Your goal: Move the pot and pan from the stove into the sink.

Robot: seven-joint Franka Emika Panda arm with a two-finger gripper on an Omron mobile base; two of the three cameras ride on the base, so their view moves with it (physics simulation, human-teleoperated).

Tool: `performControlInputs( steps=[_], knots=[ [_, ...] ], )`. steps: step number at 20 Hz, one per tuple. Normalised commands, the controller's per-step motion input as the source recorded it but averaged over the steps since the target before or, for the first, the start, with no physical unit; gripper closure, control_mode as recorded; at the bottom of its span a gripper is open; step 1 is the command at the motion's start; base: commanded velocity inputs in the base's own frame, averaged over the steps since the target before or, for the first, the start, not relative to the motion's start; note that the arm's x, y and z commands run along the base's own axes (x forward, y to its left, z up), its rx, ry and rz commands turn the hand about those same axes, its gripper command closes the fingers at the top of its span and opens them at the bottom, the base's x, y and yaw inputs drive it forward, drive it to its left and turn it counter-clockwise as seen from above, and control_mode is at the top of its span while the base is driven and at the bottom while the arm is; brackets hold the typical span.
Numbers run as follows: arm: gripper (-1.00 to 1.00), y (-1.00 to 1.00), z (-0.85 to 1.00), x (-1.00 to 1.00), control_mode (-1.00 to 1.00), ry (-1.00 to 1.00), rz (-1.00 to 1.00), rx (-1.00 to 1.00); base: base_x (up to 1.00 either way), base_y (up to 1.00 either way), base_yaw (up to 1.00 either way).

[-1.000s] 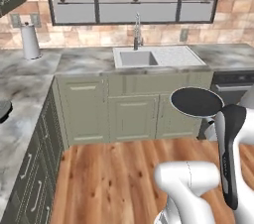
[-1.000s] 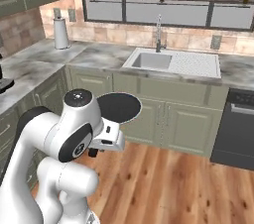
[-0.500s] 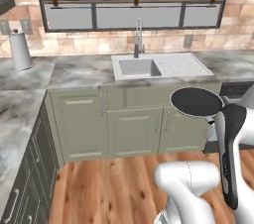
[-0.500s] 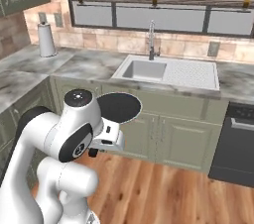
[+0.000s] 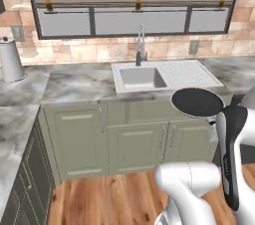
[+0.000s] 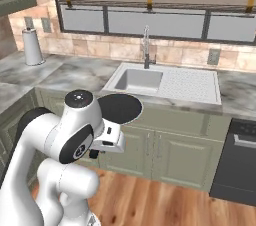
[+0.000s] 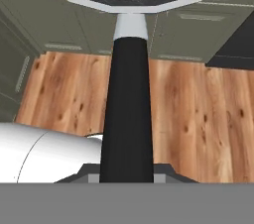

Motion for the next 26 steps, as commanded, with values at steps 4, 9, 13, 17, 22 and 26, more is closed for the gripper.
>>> performControlInputs(
  steps=[4,9,13,17,22,26],
  knots=[
    [1.00,0.00,0.00,0.00,1.00,0.00,0.00,0.00,0.64,0.12,-0.04],
    [1.00,0.00,0.00,0.00,1.00,0.00,0.00,0.00,0.64,0.14,-0.03],
    [1.00,0.00,0.00,0.00,1.00,0.00,0.00,0.00,0.67,0.20,-0.03],
    [1.00,0.00,0.00,0.00,1.00,0.00,0.00,0.00,0.64,0.23,-0.01],
    [1.00,0.00,0.00,0.00,1.00,0.00,0.00,0.00,0.63,0.27,-0.01],
    [1.00,0.00,0.00,0.00,1.00,0.00,0.00,0.00,0.51,0.26,0.00]
  ],
)
